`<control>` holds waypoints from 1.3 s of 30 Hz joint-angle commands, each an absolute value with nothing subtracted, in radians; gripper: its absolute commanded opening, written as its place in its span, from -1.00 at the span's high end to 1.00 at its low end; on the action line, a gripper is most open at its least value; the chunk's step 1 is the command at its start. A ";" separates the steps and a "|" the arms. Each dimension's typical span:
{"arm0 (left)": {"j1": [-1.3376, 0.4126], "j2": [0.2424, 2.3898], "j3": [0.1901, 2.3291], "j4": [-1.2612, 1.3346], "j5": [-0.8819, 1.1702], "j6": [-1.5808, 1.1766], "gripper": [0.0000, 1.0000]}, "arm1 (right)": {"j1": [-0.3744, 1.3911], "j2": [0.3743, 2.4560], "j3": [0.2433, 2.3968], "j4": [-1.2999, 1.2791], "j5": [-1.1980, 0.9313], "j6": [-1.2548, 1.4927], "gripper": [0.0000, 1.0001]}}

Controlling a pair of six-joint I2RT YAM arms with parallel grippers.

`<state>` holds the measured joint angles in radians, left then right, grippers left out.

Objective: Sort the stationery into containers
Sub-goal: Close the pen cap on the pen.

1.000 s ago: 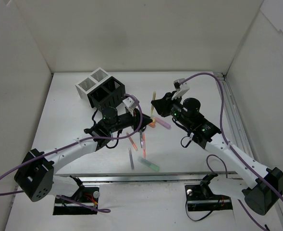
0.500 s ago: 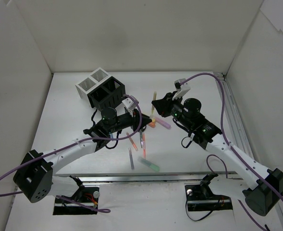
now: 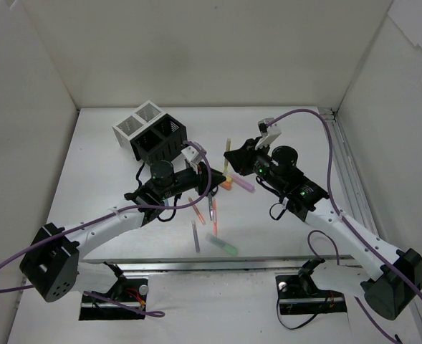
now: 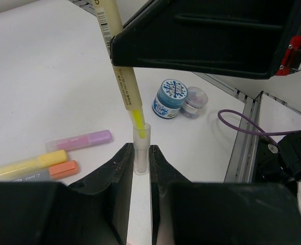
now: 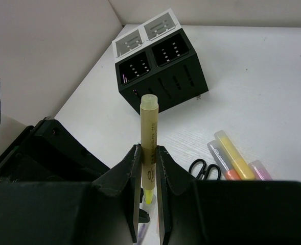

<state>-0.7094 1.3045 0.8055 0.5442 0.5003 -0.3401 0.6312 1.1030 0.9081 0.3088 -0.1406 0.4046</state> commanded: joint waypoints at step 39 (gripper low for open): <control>-0.689 1.218 0.839 0.890 0.174 -0.229 1.00 | 0.715 1.187 0.753 0.417 -0.118 0.474 1.00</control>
